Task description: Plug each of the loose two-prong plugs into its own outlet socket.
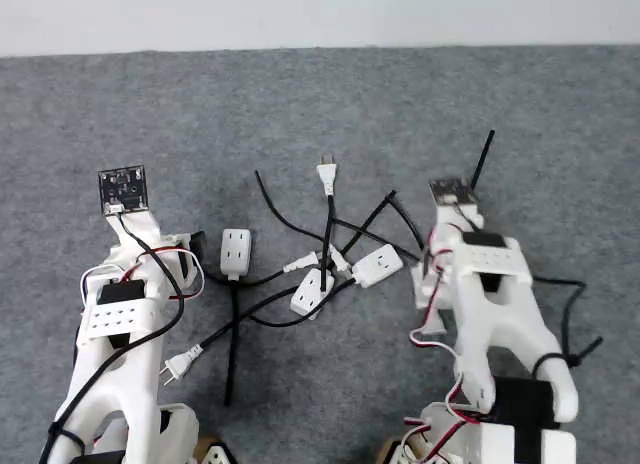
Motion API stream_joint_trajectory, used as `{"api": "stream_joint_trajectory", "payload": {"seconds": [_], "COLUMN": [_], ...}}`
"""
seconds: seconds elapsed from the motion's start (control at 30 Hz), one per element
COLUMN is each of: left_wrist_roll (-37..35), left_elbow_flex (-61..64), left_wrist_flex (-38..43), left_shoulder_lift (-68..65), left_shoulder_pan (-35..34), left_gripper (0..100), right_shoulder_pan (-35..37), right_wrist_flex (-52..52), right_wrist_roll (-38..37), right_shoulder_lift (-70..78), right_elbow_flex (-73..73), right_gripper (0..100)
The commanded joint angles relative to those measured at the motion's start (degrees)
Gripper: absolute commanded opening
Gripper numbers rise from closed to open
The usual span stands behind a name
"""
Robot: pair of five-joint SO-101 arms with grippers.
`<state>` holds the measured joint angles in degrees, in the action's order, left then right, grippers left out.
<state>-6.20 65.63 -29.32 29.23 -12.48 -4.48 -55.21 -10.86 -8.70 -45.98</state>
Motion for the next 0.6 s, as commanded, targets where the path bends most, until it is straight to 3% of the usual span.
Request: {"api": "stream_joint_trajectory", "payload": {"seconds": [0.0,0.1,0.27,0.57], "left_wrist_roll": [-0.5,-0.5,-0.5,-0.5], "left_elbow_flex": [-0.2,-0.2,-0.2,-0.2], "left_wrist_flex": [1.8,1.8,1.8,1.8], "left_shoulder_lift": [1.1,1.1,1.1,1.1], "left_shoulder_pan": [-0.3,-0.3,-0.3,-0.3], "left_gripper": [25,25,25,25], "right_shoulder_pan": [-3.2,-2.1,1.6,1.0], "right_wrist_flex": [1.5,-0.7,-5.1,-11.8], "right_wrist_roll": [-3.8,-3.7,-3.3,-1.9], "right_shoulder_lift": [0.6,1.1,0.7,0.6], "right_elbow_flex": [0.6,3.1,6.2,11.8], "right_gripper": [0.9,1.5,13.5,11.8]}}
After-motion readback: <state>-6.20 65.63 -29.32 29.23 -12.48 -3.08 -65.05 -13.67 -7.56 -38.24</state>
